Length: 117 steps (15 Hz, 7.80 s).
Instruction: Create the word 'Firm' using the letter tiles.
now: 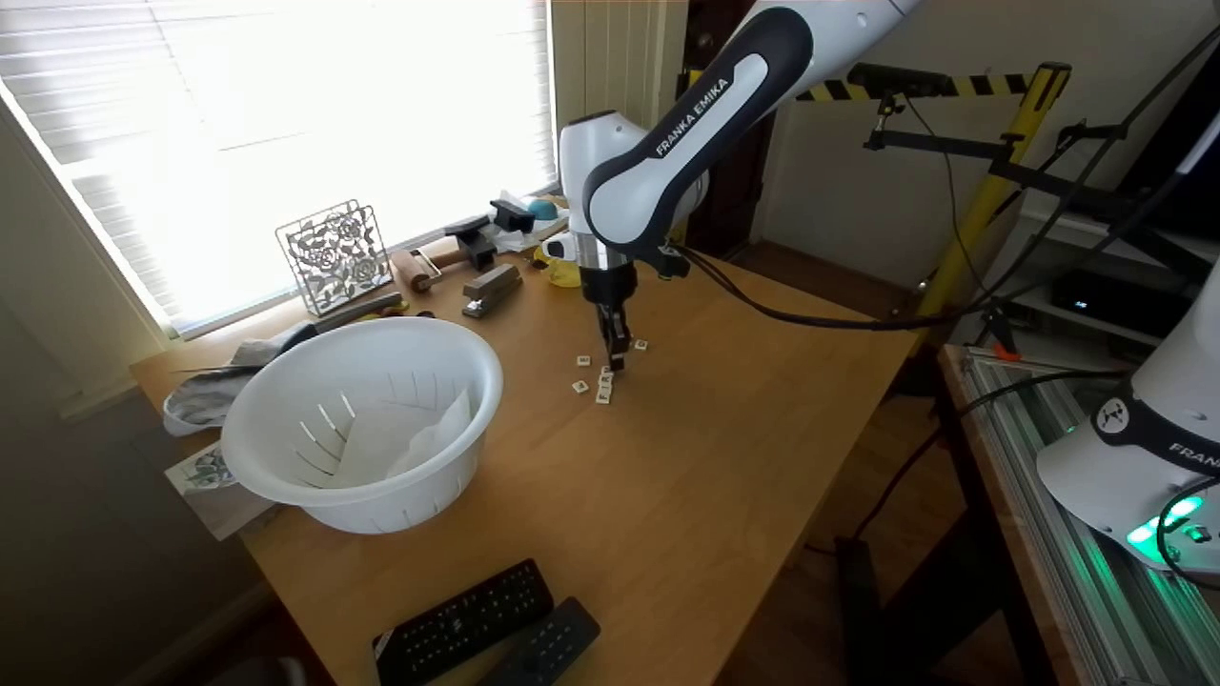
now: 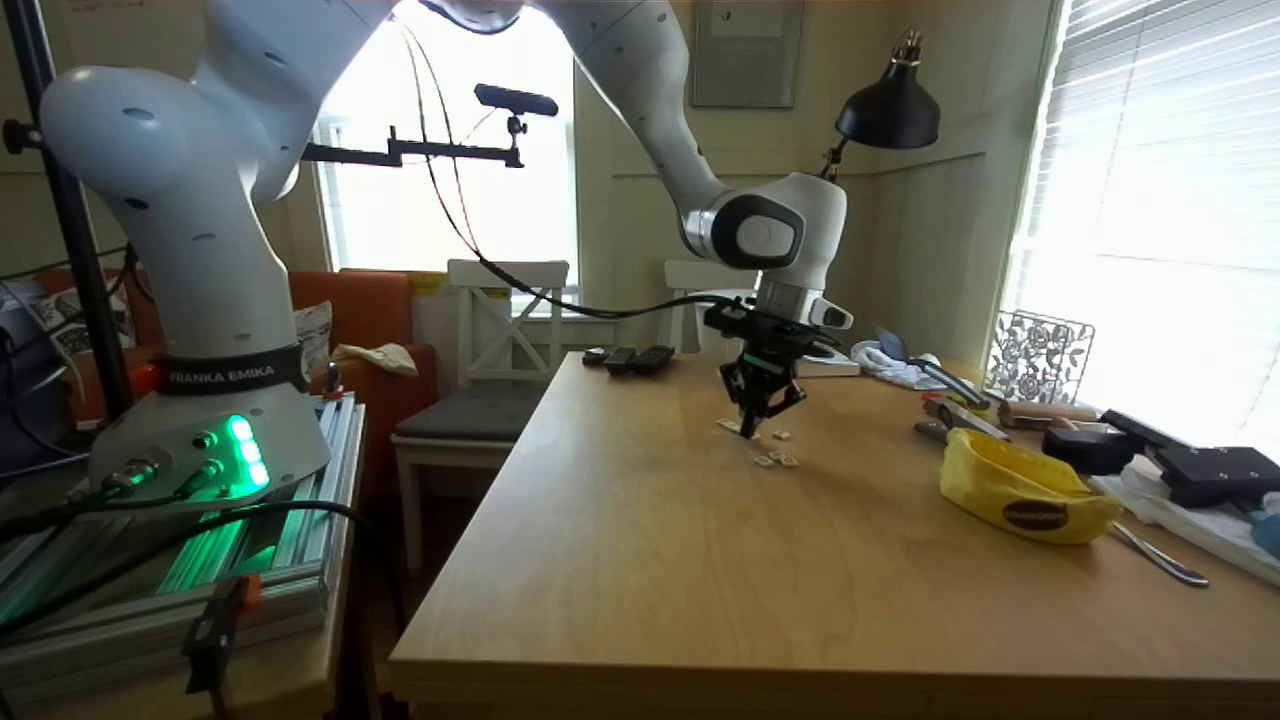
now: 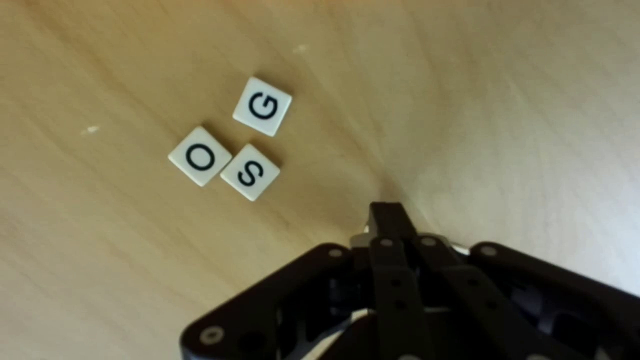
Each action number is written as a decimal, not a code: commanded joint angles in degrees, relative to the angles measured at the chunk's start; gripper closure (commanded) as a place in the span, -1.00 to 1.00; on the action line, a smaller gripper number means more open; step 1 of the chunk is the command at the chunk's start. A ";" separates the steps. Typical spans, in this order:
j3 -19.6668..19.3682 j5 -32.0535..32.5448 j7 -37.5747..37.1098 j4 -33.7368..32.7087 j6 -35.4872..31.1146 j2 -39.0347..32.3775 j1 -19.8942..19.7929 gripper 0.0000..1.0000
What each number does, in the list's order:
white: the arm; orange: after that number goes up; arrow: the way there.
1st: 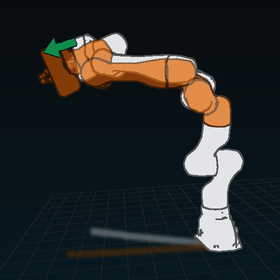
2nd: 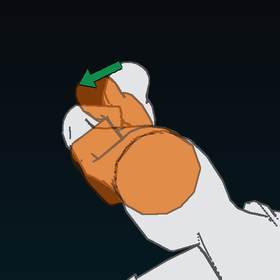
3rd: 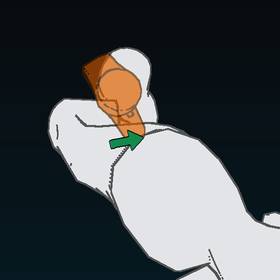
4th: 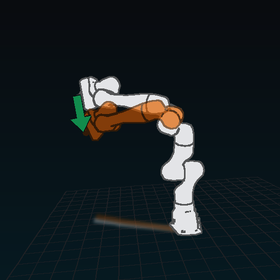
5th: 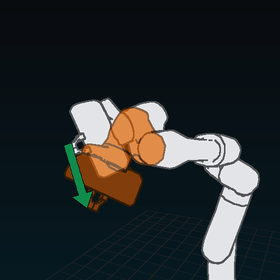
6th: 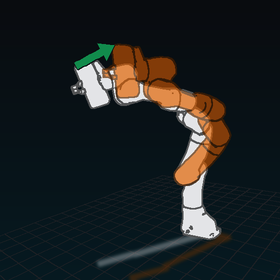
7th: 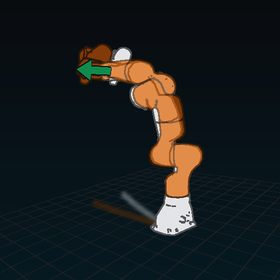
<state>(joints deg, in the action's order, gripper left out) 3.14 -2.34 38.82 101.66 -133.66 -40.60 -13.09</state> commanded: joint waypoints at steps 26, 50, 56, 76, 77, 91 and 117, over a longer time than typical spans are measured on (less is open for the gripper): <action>-0.72 -2.43 -22.13 3.63 3.37 10.64 1.67 0.46; -1.97 -0.18 -22.73 -1.67 4.15 4.62 5.24 1.00; -1.54 0.59 -21.93 -6.75 4.71 -0.50 5.82 1.00; -2.47 2.29 -22.68 -15.69 8.28 -8.53 6.90 1.00; -2.77 2.35 -23.01 -15.76 7.92 -8.54 6.88 1.00; -7.26 2.44 -28.27 -14.92 6.52 -8.15 5.74 1.00; -4.40 0.62 -33.09 -0.11 11.57 9.26 7.70 -0.90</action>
<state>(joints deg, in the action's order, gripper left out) -1.34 -1.51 6.76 98.12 -124.47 -34.73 -5.80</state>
